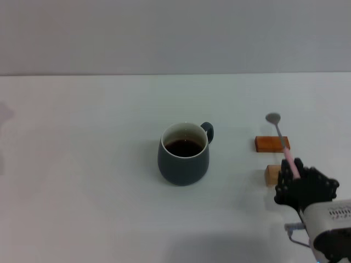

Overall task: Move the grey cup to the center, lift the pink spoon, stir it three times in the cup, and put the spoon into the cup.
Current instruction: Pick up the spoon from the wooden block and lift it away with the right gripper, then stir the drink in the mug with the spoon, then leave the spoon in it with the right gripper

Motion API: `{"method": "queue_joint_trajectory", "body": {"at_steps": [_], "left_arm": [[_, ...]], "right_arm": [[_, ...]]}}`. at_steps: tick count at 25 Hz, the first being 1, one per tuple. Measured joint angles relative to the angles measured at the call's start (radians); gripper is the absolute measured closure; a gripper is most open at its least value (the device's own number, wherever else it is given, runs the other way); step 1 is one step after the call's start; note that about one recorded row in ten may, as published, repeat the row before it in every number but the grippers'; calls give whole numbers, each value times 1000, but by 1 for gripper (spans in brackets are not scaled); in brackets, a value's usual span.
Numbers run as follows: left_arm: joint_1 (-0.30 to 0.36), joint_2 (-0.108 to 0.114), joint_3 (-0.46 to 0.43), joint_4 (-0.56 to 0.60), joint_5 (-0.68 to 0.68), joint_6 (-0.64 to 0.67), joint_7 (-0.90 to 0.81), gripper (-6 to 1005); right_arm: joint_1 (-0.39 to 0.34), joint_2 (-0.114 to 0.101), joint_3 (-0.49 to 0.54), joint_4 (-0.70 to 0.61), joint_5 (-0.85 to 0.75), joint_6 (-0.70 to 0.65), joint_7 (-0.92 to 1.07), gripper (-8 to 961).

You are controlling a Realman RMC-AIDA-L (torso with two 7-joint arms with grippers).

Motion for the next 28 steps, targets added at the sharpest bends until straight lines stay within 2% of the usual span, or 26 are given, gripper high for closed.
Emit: {"method": "queue_joint_trajectory", "body": {"at_steps": [3, 4, 5, 9, 17, 19, 20, 21, 22, 25, 28], "left_arm": [[0, -1, 0, 0, 0, 0, -1, 1000], [0, -1, 0, 0, 0, 0, -3, 1000], [0, -1, 0, 0, 0, 0, -3, 1000], [-1, 0, 0, 0, -6, -1, -4, 1000], [-2, 2, -2, 0, -7, -2, -6, 1000], [-2, 3, -3, 1, -7, -2, -6, 1000], [-2, 3, -3, 1, -7, -2, -6, 1000], [-3, 3, -6, 2, -6, -2, -7, 1000], [-5, 3, -9, 2, -6, -2, -7, 1000], [-7, 3, -23, 2, -1, -3, -7, 1000], [-7, 3, -26, 2, -1, -3, -7, 1000]], "right_arm": [[-7, -10, 14, 56, 2, 8, -63, 794], [-8, -28, 23, 104, 16, 26, -100, 794], [-8, -28, 23, 104, 16, 26, -100, 794], [6, -66, 70, 210, 109, 130, -206, 794], [3, -82, 116, 349, 171, 226, -397, 793], [4, -97, 132, 392, 211, 249, -443, 793], [11, -119, 145, 434, 263, 270, -486, 793], [17, -129, 149, 451, 288, 276, -507, 793], [17, -129, 149, 451, 288, 276, -507, 793], [42, -162, 164, 506, 389, 279, -595, 793], [68, -178, 192, 545, 519, 274, -724, 793]]}}
